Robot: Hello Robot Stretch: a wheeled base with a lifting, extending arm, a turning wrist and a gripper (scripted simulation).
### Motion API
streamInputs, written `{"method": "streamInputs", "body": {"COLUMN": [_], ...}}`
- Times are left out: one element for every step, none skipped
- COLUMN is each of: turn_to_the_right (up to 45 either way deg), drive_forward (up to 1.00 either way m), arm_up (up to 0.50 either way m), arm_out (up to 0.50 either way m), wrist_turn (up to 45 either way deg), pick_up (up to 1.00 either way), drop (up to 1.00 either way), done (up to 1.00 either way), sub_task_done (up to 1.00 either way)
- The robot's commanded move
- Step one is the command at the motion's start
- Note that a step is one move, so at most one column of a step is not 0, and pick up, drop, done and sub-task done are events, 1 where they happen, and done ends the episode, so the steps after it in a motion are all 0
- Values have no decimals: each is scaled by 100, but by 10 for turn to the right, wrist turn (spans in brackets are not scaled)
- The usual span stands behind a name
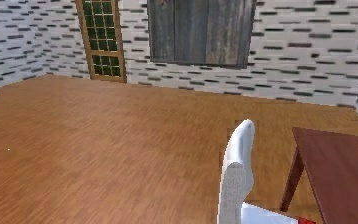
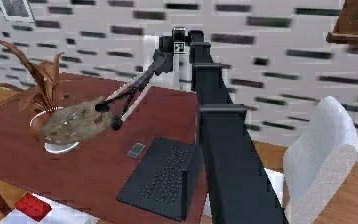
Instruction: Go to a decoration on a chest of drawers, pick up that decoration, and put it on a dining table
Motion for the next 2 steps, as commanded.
{"method": "streamInputs", "body": {"turn_to_the_right": [0,0], "drive_forward": [0,0], "arm_up": [0,-2], "arm_out": [0,0], "wrist_turn": [390,0], "pick_up": [0,0], "drop": [0,0], "done": [0,0], "sub_task_done": [0,0]}}
